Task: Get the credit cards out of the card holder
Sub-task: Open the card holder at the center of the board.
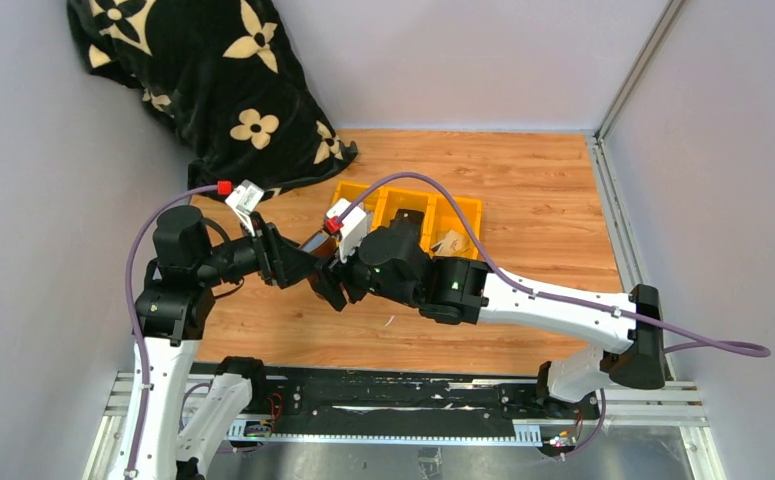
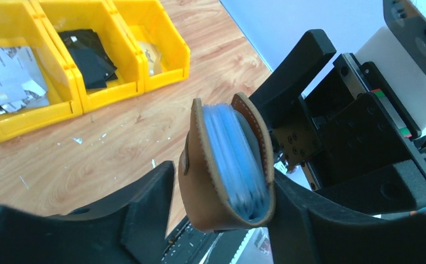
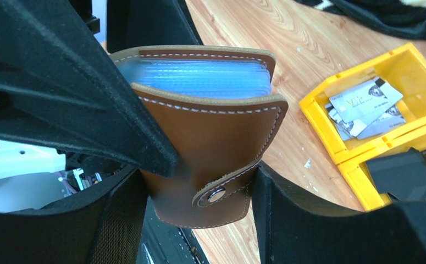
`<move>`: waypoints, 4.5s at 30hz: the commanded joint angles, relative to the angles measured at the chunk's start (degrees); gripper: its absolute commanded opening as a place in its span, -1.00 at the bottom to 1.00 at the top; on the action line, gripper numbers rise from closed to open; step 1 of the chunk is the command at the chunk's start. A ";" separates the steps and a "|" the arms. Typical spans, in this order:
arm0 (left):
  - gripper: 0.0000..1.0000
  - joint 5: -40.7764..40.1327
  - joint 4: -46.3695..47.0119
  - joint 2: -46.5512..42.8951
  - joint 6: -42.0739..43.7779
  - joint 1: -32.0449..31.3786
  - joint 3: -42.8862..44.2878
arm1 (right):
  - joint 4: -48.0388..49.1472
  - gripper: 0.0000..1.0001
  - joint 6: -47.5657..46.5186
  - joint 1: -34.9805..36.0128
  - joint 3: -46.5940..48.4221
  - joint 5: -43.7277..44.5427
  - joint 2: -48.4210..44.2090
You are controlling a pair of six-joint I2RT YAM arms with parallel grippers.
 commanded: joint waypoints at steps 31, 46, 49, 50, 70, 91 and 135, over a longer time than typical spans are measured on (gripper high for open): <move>-1.00 -2.39 2.03 0.41 -9.79 0.36 -2.07 | 21.28 0.08 -6.53 0.78 -13.96 12.33 -17.66; -1.00 -1.70 1.80 1.62 -10.97 0.36 0.84 | 20.44 0.42 -6.88 0.61 -15.17 11.27 -18.20; -1.00 -1.26 1.75 1.53 -12.01 0.36 1.24 | 20.60 0.30 -8.25 0.88 -14.80 12.46 -15.64; -1.00 -1.10 1.55 1.45 -12.20 0.36 1.54 | 20.90 0.25 -8.75 1.02 -14.62 13.11 -14.60; -1.00 -1.72 0.41 2.24 -12.71 0.35 3.44 | 21.95 0.09 -10.94 2.32 -11.40 18.35 -5.93; -1.00 1.12 0.16 2.21 -14.44 0.32 6.07 | 22.45 -1.00 -16.31 2.10 -13.69 32.97 -7.88; -0.99 14.66 15.86 -1.80 -26.56 0.36 6.78 | 66.33 0.37 34.03 -16.93 -35.05 -26.55 -14.15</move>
